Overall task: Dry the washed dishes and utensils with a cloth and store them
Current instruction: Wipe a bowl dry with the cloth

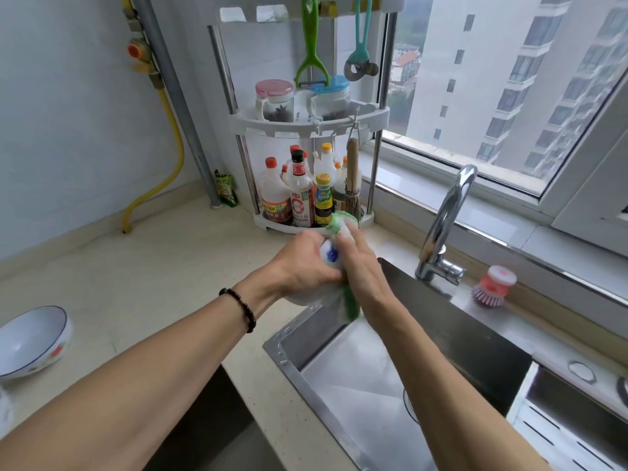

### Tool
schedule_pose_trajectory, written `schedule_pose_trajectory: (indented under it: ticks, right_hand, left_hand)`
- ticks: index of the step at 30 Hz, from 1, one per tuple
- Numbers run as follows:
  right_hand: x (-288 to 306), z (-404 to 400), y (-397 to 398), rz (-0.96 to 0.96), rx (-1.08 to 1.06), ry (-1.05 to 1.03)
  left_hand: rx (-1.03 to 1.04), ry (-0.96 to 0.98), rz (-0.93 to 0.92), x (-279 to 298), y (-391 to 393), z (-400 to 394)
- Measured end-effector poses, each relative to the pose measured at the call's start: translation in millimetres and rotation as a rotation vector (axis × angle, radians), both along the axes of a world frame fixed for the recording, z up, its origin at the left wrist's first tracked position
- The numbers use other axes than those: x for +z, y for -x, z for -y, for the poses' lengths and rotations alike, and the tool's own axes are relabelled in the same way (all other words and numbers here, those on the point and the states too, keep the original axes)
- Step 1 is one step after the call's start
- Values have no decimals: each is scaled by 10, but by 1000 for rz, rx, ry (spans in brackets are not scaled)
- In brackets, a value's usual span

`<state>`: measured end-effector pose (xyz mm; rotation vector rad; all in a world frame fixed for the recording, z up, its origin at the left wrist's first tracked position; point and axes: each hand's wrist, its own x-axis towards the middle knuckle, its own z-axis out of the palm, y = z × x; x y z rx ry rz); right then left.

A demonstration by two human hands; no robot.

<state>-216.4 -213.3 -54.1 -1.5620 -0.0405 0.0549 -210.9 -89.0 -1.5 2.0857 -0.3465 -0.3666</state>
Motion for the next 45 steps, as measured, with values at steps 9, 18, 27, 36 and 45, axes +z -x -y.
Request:
schedule_pose_trajectory:
  ticks: [9, 18, 27, 36, 45]
  right_hand:
    - [41, 245, -34, -400, -13, -577]
    - [229, 182, 5, -57, -140, -38]
    - [116, 27, 19, -227, -91, -258]
    - [91, -7, 19, -281, -114, -297]
    - [43, -61, 31, -257, -43, -67]
  left_hand:
    - [-131, 281, -225, 180, -27, -182]
    - [-6, 70, -162, 109, 12, -134]
    - [100, -15, 95, -25, 159, -42]
    - [117, -106, 200, -58, 187, -73]
    - [76, -253, 196, -188, 194, -106]
